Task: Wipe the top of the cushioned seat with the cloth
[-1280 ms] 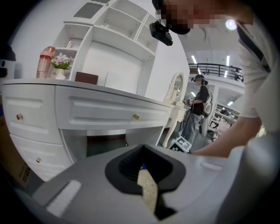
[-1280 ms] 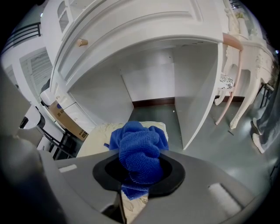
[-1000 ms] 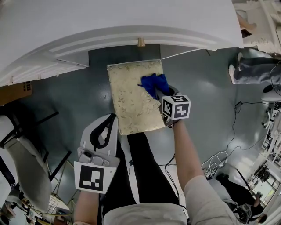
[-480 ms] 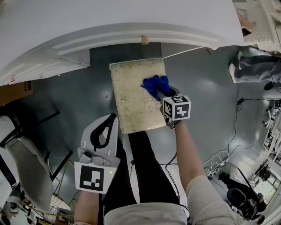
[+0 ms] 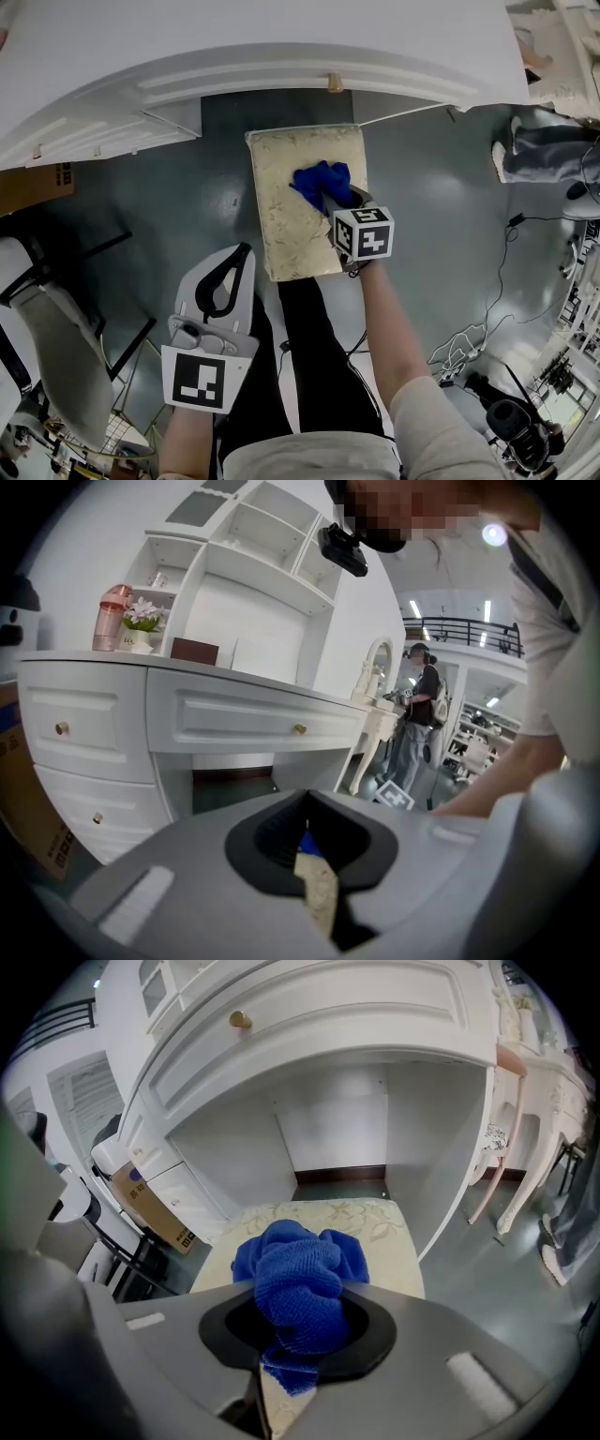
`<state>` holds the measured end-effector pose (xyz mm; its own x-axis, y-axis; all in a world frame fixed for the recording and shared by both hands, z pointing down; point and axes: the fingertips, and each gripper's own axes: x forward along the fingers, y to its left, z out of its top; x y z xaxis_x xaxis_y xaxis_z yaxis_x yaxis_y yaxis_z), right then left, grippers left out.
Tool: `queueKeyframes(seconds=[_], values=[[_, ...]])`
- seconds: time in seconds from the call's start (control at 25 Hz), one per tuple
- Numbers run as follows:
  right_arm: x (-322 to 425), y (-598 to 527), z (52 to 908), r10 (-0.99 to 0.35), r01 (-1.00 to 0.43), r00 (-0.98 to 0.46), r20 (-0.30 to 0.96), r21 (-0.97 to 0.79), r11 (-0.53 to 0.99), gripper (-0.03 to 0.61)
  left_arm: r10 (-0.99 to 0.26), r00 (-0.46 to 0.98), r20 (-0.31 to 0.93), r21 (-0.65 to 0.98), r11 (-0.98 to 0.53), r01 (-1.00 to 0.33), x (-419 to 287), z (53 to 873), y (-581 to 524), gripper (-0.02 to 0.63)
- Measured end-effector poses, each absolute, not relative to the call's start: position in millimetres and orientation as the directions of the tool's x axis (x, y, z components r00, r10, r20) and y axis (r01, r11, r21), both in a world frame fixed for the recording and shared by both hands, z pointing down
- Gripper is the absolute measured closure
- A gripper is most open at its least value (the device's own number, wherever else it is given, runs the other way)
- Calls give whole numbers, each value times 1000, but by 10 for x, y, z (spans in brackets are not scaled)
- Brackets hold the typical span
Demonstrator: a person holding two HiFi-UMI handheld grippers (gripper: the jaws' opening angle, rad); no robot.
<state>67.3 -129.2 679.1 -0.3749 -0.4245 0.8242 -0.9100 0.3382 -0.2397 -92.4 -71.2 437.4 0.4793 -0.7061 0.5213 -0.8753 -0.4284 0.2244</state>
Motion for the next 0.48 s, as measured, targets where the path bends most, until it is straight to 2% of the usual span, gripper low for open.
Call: queueKeyframes(seconds=[0.48], values=[[12, -1128, 6766, -410, -888, -416, 812, -266, 375, 485, -731, 444, 518, 223, -386, -895, -1296, 4352, -515, 614]])
